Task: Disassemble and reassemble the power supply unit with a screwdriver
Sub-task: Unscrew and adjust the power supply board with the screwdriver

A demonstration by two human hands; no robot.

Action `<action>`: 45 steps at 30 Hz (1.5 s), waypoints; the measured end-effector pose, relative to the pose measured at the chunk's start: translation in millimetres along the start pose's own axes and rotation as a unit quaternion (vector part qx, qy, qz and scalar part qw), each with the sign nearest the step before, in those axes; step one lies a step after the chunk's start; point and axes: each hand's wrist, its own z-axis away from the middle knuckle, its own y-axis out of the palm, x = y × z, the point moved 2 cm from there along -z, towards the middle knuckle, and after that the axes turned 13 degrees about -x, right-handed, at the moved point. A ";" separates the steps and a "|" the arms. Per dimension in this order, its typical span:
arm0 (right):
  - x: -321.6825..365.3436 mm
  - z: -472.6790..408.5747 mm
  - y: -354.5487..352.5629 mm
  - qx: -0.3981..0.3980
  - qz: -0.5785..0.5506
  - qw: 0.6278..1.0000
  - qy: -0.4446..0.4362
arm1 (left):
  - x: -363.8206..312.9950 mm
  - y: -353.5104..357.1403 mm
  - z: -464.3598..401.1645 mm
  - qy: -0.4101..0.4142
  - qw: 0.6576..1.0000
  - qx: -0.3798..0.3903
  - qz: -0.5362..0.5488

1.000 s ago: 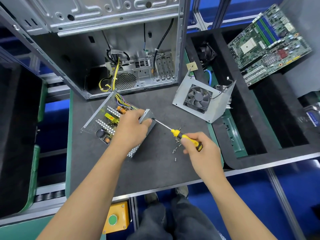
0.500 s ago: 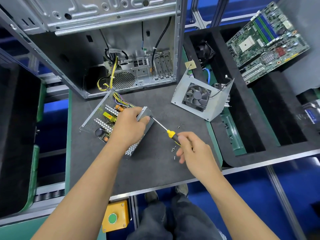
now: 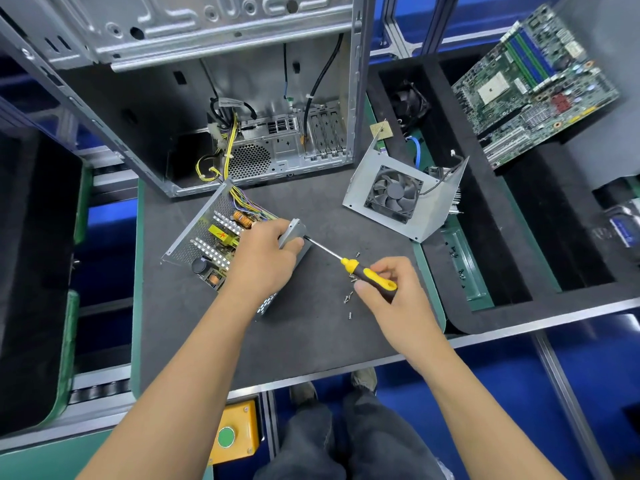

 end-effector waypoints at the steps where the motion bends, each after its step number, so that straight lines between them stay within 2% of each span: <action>1: -1.4 -0.7 -1.9 -0.027 0.013 0.999 -0.020 | 0.7 0.8 0.3 -0.001 1.000 0.001 -0.001; 5: -0.8 -2.9 -4.1 -0.063 0.024 0.997 -0.026 | 2.5 1.7 -0.7 -0.012 1.000 -0.009 0.006; 10: -0.7 -8.7 -3.3 -0.027 0.089 0.993 -0.072 | 0.9 4.1 -0.2 -0.007 1.000 -0.006 -0.007; 16: -9.1 -12.3 -2.2 0.030 0.128 0.989 -0.065 | -0.7 12.7 0.6 0.015 0.999 -0.003 -0.044; 19: -12.9 -16.2 -18.6 -0.007 0.183 0.977 -0.104 | -1.9 20.1 10.0 0.050 0.995 -0.018 -0.079; 23: -26.5 -17.9 -41.3 -0.103 0.178 0.978 -0.041 | -3.7 18.7 17.9 0.097 0.988 -0.084 -0.084; 30: -40.2 -1.8 -15.1 -0.025 0.181 0.983 -0.007 | 8.4 12.5 43.6 0.093 0.976 -0.146 -0.132; 40: -37.2 -0.8 -2.0 -0.040 0.278 0.957 -0.077 | 15.2 13.1 39.8 0.072 0.985 -0.118 -0.108; 42: -35.0 -0.8 -3.1 -0.045 0.255 0.964 -0.060 | 15.6 13.5 38.9 0.065 0.986 -0.105 -0.109; 45: -22.1 -0.5 -0.9 -0.071 0.094 0.993 0.017 | 11.1 9.1 42.6 0.079 0.984 -0.117 -0.110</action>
